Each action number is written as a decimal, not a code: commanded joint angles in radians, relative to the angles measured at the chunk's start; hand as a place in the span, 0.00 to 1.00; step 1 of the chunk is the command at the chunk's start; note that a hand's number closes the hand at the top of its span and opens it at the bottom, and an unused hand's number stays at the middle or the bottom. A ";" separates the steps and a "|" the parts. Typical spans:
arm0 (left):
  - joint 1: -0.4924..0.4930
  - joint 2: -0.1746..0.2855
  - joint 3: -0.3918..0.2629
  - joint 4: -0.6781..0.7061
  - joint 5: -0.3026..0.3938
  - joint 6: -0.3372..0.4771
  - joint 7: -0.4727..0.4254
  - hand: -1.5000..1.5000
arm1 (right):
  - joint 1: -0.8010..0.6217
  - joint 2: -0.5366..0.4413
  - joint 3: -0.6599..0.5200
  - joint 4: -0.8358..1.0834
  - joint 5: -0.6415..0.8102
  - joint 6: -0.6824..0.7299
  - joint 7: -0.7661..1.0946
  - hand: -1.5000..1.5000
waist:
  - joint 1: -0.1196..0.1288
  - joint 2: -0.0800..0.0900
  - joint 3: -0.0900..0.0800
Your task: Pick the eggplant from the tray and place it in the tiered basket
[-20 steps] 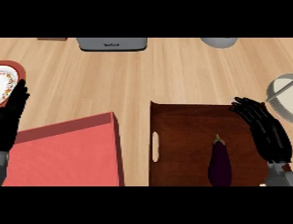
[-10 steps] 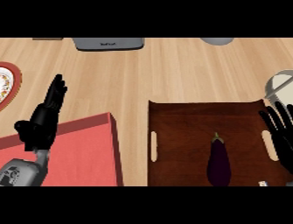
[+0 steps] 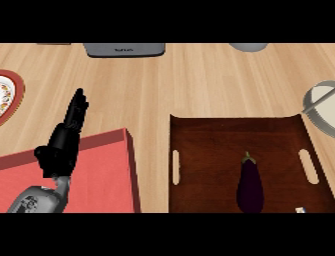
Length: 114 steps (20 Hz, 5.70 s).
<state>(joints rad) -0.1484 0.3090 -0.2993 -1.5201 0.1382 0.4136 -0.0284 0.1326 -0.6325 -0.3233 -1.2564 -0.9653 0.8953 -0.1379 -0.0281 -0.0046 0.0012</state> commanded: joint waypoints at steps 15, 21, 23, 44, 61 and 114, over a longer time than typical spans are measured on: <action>-0.026 -0.069 -0.038 0.010 -0.078 0.046 0.030 0.50 | 0.052 -0.174 -0.016 -0.774 0.672 -0.181 0.214 0.00 | 0.016 0.002 -0.002; -0.003 -0.046 0.001 -0.094 -0.075 -0.011 0.125 0.50 | 0.007 -0.100 0.049 -0.839 0.727 -0.182 0.358 0.00 | 0.030 0.004 -0.001; 0.001 -0.054 0.036 0.005 -0.065 -0.050 0.022 0.50 | -0.001 -0.120 0.034 -0.928 0.633 -0.193 0.476 0.00 | 0.024 0.004 -0.002; -0.052 -0.163 0.108 0.058 -0.169 -0.101 0.029 0.50 | -0.021 0.043 0.081 -0.904 1.034 0.046 0.471 0.00 | 0.024 0.005 -0.001; 0.007 -0.225 0.118 0.025 -0.222 -0.129 0.009 0.50 | -0.038 0.167 0.234 -0.769 1.557 -0.108 0.155 0.00 | 0.029 0.005 -0.001; -0.033 -0.273 0.256 0.013 -0.289 -0.245 0.059 0.50 | -0.142 0.426 0.356 -0.360 1.820 -0.244 0.007 0.00 | 0.028 0.005 -0.001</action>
<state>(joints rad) -0.1299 0.0384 -0.0750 -1.5689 -0.1606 0.1728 0.0470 0.0366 -0.2359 0.0229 -1.7022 0.8391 0.6966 -0.1276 -0.0004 -0.0006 0.0003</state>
